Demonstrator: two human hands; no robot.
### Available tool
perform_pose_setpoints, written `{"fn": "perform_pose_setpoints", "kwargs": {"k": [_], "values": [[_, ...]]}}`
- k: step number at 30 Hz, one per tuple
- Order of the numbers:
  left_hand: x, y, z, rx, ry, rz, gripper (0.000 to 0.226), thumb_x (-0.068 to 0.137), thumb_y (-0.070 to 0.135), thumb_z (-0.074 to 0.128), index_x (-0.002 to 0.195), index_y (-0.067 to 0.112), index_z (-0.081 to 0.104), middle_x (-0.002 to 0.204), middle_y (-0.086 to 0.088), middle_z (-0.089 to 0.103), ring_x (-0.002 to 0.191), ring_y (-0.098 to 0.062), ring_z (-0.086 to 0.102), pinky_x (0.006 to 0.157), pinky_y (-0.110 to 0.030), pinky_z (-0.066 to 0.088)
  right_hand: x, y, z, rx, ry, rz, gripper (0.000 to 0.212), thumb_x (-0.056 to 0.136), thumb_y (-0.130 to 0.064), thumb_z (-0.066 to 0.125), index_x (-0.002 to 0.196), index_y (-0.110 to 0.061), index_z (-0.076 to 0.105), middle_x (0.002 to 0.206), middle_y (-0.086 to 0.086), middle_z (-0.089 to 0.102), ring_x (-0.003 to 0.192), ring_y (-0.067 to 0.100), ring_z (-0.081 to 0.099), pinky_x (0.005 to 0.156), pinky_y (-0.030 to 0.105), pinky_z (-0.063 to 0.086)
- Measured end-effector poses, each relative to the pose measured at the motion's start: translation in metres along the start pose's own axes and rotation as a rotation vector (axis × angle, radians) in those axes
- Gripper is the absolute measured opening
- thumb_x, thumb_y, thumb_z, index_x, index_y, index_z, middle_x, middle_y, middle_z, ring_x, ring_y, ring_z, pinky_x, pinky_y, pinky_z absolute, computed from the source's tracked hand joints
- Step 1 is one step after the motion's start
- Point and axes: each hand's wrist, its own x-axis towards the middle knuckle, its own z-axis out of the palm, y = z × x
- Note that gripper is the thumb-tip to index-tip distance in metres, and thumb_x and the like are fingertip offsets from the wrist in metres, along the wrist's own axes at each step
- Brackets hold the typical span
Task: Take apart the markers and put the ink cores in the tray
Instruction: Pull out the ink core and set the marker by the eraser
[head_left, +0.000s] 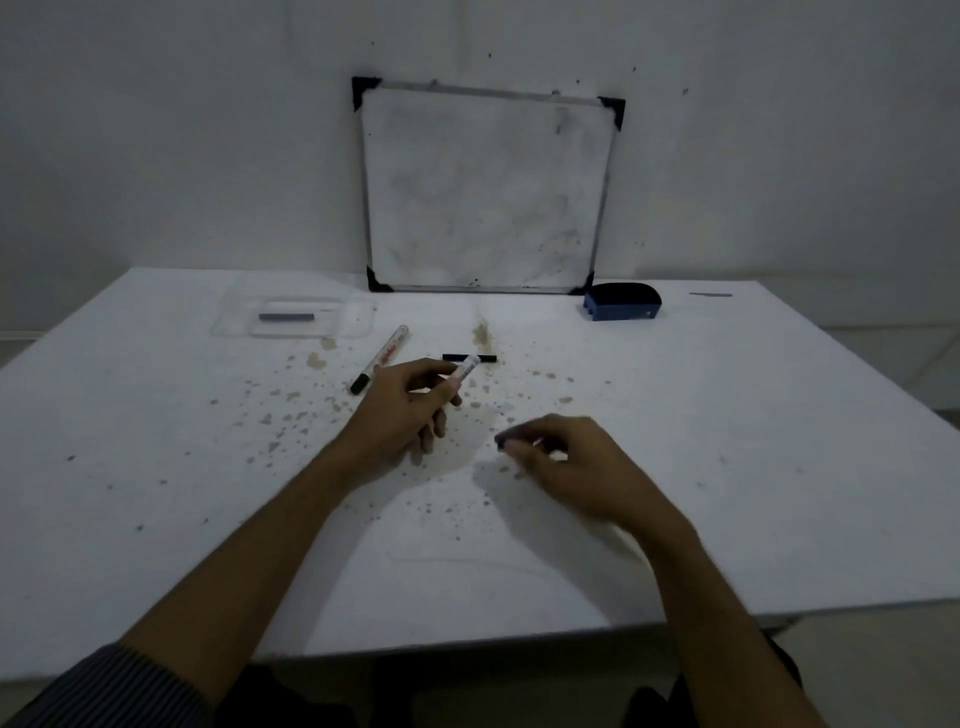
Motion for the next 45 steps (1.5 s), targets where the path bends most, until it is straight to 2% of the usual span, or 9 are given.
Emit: {"fn": "perform_pose_setpoints", "kwargs": {"k": [3,5,10,12,17,26,33,40,45], "values": [[0.016,0.009,-0.001,-0.063,0.018,0.026,0.016,0.099,0.019,0.071,0.115,0.022,0.074,0.085,-0.002,0.078,0.053,-0.020,0.065,0.041,-0.031,0.054,0.041,-0.003,-0.011,0.391,0.054,0.089,0.026,0.104,-0.031,0.056,0.121,-0.020,0.072,0.104,0.003,0.073,0.087,0.013,0.074,0.068,0.031,0.063],[0.029,0.013,-0.005,-0.054,0.043,0.011,0.018,0.099,0.019,0.072,0.117,0.024,0.074,0.085,0.000,0.079,0.056,-0.018,0.066,0.044,-0.031,0.054,0.071,-0.001,-0.017,0.595,0.077,0.115,0.026,0.105,-0.026,0.056,0.121,-0.014,0.072,0.105,0.011,0.069,0.088,0.018,0.074,0.070,0.034,0.063],[0.039,-0.001,-0.008,-0.019,0.112,-0.015,0.016,0.096,0.037,0.073,0.109,0.047,0.076,0.092,-0.002,0.080,0.056,-0.022,0.065,0.043,-0.029,0.049,0.120,0.012,0.000,0.963,0.138,0.136,0.026,0.103,-0.020,0.058,0.125,-0.014,0.071,0.108,0.009,0.070,0.089,0.016,0.069,0.079,0.033,0.060],[0.040,-0.009,-0.006,-0.007,0.070,0.004,0.018,0.097,0.038,0.072,0.113,0.045,0.077,0.091,-0.001,0.079,0.053,-0.016,0.065,0.041,-0.025,0.049,0.130,0.018,0.011,1.038,0.180,0.152,0.022,0.099,-0.024,0.066,0.117,-0.015,0.075,0.109,0.008,0.074,0.085,0.014,0.069,0.076,0.030,0.059],[0.041,-0.020,-0.006,0.033,-0.004,-0.021,0.027,0.097,0.036,0.072,0.123,0.032,0.076,0.087,-0.003,0.078,0.053,-0.014,0.062,0.051,-0.029,0.055,0.140,0.026,0.020,1.087,0.119,0.154,0.023,0.096,-0.030,0.068,0.106,-0.014,0.080,0.089,0.003,0.073,0.075,0.013,0.065,0.069,0.028,0.055],[0.042,-0.021,-0.007,0.013,0.023,-0.033,0.023,0.100,0.026,0.070,0.122,0.028,0.077,0.083,-0.006,0.077,0.048,-0.020,0.059,0.047,-0.030,0.052,0.139,0.028,0.023,1.168,0.101,0.144,0.021,0.100,-0.019,0.064,0.111,-0.009,0.077,0.099,0.008,0.076,0.078,0.014,0.067,0.068,0.029,0.058],[0.040,-0.022,-0.007,0.096,0.017,-0.017,0.024,0.101,0.034,0.067,0.124,0.035,0.075,0.084,-0.001,0.076,0.048,-0.017,0.057,0.048,-0.030,0.050,0.131,0.033,0.019,0.729,0.240,-0.041,0.021,0.096,-0.031,0.069,0.116,-0.024,0.075,0.102,-0.005,0.079,0.084,0.011,0.073,0.071,0.026,0.060],[0.037,-0.020,-0.007,0.051,0.035,-0.027,0.026,0.106,0.027,0.059,0.126,0.020,0.074,0.074,0.003,0.065,0.042,-0.013,0.045,0.040,-0.025,0.040,0.129,0.031,0.019,0.830,0.167,-0.047,0.025,0.094,-0.034,0.071,0.117,-0.025,0.077,0.110,0.002,0.078,0.086,0.013,0.069,0.075,0.030,0.060],[0.038,-0.022,-0.009,0.073,0.035,-0.063,0.031,0.106,0.031,0.060,0.133,0.022,0.072,0.068,0.014,0.063,0.050,-0.013,0.040,0.044,-0.024,0.035,0.130,0.029,0.022,0.854,0.157,-0.053,0.023,0.092,-0.033,0.073,0.113,-0.024,0.079,0.107,0.003,0.077,0.087,0.014,0.071,0.075,0.032,0.062]]}}
